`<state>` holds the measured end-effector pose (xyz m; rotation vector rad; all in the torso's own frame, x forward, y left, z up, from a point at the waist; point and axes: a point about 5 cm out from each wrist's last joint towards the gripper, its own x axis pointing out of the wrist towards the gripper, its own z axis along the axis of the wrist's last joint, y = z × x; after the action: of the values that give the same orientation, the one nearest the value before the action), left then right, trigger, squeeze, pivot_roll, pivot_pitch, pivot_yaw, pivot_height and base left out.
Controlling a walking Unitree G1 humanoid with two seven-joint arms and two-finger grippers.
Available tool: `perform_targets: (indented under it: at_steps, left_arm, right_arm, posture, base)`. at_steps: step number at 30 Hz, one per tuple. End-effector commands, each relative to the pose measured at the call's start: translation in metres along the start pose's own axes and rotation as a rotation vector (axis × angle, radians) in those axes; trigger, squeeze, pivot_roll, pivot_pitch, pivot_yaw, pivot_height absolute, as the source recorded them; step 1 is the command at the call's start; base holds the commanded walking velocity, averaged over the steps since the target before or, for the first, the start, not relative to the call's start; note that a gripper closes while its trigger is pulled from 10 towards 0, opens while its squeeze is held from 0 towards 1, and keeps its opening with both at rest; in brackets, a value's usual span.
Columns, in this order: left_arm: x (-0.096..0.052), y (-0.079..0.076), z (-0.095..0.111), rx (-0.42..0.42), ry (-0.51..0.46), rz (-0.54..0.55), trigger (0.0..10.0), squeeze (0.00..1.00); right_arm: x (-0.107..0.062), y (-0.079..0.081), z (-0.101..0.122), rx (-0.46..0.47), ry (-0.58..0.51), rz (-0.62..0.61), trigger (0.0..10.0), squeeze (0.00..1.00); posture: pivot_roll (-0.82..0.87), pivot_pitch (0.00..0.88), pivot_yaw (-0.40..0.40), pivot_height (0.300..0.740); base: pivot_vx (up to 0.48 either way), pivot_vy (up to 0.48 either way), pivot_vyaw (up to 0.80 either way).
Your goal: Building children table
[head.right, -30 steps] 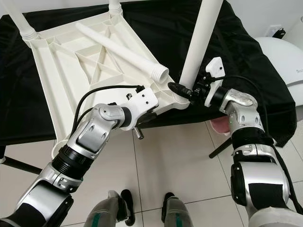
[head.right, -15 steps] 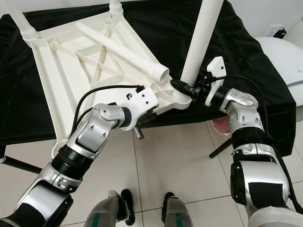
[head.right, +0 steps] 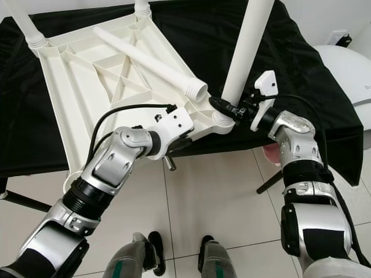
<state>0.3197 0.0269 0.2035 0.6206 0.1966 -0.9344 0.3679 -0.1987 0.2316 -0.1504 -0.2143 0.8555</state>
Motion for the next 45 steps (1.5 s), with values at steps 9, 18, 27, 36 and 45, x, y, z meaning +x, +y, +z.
perform_targets:
  at_steps: [9, 18, 27, 36, 45]
  left_arm:
    - [-0.004, 0.009, 0.004, 0.029, 0.003, 0.120, 10.0, 0.00]
    - [-0.004, 0.010, 0.005, 0.034, -0.002, 0.119, 10.0, 0.00]
    - [-0.004, 0.011, 0.004, 0.035, 0.000, 0.123, 10.0, 0.00]
    - [-0.005, 0.013, 0.002, 0.012, -0.001, 0.131, 10.0, 1.00]
    - [-0.005, 0.013, 0.001, 0.003, 0.002, 0.128, 10.0, 1.00]
  right_arm:
    - [0.010, 0.009, 0.016, 0.028, -0.111, -0.013, 10.0, 0.00]
    - [0.006, 0.008, 0.018, 0.073, -0.127, -0.013, 10.0, 1.00]
    - [0.004, 0.012, 0.020, 0.057, -0.120, -0.005, 10.0, 0.00]
    - [-0.008, 0.010, 0.020, 0.072, -0.131, -0.043, 10.0, 0.00]
    - [-0.019, 0.007, 0.023, 0.081, -0.142, -0.070, 10.0, 0.00]
  posture:
    - [-0.15, 0.203, 0.052, 0.740]
    - [-0.15, 0.205, 0.054, 0.740]
    - [-0.15, 0.204, 0.057, 0.740]
    - [-0.15, 0.207, 0.060, 0.740]
    - [-0.15, 0.208, 0.063, 0.740]
  base:
    - [0.000, 0.000, 0.00]
    - [0.000, 0.000, 0.00]
    - [0.000, 0.000, 0.00]
    - [0.000, 0.000, 0.00]
    - [0.000, 0.000, 0.00]
